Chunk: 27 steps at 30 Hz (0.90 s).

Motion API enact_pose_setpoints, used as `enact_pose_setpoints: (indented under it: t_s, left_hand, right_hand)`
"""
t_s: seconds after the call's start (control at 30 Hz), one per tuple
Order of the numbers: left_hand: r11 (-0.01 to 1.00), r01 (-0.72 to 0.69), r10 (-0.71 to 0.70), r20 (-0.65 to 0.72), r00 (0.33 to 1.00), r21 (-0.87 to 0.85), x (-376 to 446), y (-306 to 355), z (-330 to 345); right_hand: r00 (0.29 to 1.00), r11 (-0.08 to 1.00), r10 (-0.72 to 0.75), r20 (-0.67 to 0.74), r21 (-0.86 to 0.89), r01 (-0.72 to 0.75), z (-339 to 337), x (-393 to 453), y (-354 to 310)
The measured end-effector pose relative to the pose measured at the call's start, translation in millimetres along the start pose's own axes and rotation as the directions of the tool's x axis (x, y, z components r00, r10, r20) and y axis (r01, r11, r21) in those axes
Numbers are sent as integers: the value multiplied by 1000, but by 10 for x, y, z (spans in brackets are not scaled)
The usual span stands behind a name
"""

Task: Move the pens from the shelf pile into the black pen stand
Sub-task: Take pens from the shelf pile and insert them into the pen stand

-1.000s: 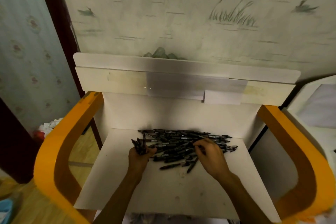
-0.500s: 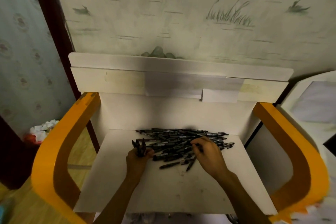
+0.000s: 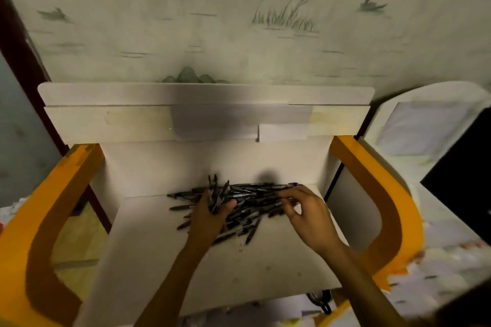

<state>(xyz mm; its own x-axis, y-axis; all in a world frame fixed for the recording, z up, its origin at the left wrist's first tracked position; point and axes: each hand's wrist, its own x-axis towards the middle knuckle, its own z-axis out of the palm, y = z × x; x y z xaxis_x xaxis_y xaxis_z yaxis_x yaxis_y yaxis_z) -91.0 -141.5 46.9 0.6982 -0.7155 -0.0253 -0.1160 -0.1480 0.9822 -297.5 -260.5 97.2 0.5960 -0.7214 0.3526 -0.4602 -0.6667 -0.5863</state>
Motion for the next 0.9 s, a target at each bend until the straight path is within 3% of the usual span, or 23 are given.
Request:
enact_pose_setpoints:
  t_s: [0.1,0.23,0.4,0.5,0.77,0.9]
  left_hand:
    - [998,48,-42,141,989,-41,-145,354,367]
    - [966,190,-108,395,912,-175,-456,777,925]
    - [959,161,-20,511,859,-233,-940,1251,1774]
    - [958,124,36,541,841,-257,-1238,1480,2284]
    - [924,56,123,433,893,-378,-1820,1853,3534]
    - [938,10,150,429,891,-347,-1979,2022,4071]
  right_hand:
    - [999,1000,4,-45,-3,-4,-306,-116,116]
    - [992,996,39,-120,-76,-48,-805,-325,349]
    - [977,982,96,-190,-143,-124,-1502,-724,856]
    - [969,977,126,-212,-144,-158,-1934,-969,1206]
    - [957,973,136,-255,-146,-177,-3122,-1457,2036]
    - [955,965,156,-252,-168,-202,-3557,-1551,2437]
